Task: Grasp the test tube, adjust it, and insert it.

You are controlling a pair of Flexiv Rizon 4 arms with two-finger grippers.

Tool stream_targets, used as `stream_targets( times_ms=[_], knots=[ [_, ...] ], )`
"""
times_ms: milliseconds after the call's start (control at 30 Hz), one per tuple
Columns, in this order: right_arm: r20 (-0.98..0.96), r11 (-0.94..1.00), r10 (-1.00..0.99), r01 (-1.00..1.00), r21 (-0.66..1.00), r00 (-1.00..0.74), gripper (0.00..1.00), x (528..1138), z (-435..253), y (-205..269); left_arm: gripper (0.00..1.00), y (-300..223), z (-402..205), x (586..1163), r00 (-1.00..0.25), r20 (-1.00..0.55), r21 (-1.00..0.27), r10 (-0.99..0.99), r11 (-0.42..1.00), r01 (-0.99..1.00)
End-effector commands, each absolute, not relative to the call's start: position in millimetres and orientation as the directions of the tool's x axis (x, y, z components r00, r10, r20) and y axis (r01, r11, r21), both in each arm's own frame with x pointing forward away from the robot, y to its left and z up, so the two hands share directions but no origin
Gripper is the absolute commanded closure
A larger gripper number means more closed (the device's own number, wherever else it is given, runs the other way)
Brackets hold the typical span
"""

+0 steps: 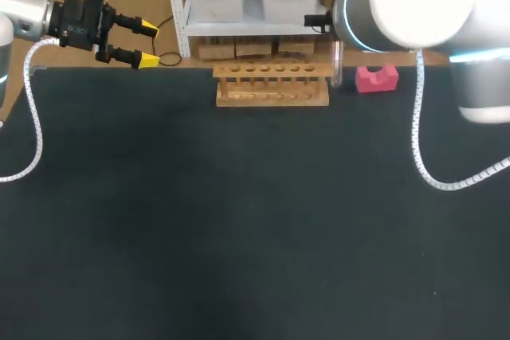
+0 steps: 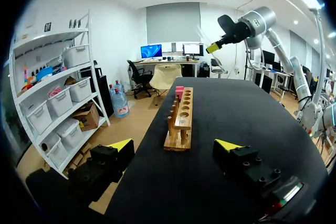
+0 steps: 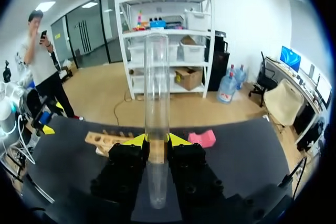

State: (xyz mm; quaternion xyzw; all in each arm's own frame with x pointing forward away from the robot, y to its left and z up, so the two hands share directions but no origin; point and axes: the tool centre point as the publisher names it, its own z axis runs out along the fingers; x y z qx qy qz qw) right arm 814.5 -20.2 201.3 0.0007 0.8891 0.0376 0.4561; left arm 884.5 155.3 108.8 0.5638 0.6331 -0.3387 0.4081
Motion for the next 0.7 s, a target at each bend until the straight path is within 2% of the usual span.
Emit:
stream_targets(
  times_ms=[33, 700],
  knots=[
    [-0.891, 0.994, 0.054, -0.061, 0.092, -0.451, 1.0, 824.7, 198.8, -17.6, 0.0, 155.2, 108.3, 883.8, -0.029, -0.899, 0.034, 0.438, 0.136, 0.99],
    [-0.968, 0.969, 0.161, -0.157, 0.192, -0.193, 1.0, 860.2, 203.2, 14.1, 0.0, 155.2, 108.3, 883.8, -0.029, -0.899, 0.034, 0.438, 0.136, 0.99]
  ],
)
